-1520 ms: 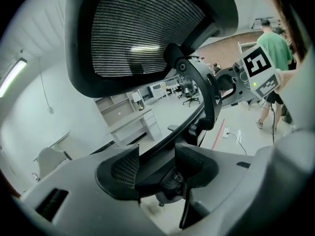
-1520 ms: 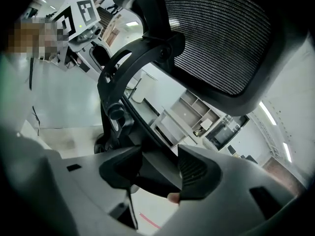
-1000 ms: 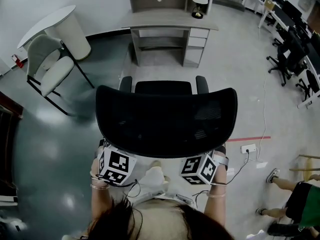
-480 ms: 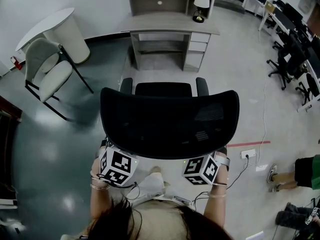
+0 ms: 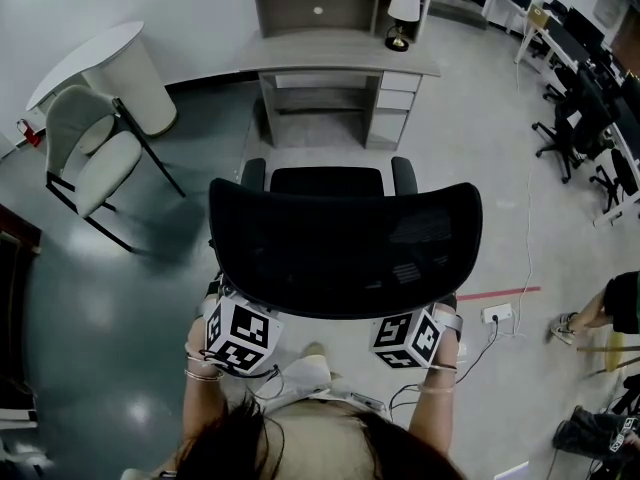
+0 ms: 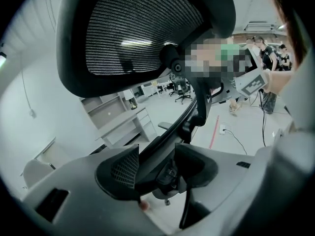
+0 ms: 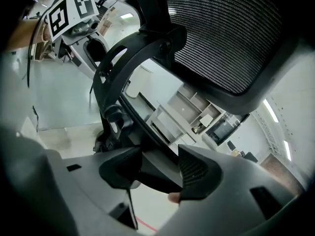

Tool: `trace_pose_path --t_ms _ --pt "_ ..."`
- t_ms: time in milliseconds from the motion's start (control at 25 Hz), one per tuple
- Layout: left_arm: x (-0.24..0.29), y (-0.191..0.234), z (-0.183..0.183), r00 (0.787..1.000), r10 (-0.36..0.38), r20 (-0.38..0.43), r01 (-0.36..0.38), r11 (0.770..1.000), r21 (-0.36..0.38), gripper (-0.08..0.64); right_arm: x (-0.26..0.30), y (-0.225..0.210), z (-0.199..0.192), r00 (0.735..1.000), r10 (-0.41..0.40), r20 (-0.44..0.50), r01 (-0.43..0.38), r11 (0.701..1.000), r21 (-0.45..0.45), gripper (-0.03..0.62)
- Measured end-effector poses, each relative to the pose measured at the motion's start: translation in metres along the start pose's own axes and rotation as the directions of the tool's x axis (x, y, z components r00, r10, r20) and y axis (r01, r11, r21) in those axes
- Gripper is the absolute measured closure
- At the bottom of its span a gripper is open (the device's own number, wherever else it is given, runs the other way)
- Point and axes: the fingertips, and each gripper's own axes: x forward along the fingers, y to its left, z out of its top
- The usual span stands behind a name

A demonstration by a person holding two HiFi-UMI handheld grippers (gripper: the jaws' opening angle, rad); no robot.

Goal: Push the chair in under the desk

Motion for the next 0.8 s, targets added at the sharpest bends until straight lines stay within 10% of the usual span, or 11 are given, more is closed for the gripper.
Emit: trace_pose_path --t_ms 800 --pt "0.038 0.052 0.008 0.999 0.025 0.036 -0.026 0.999 0.041 0.327 0.054 -0.019 0.028 1.0 -0.015 -0.015 0.016 1.0 0.019 0.359"
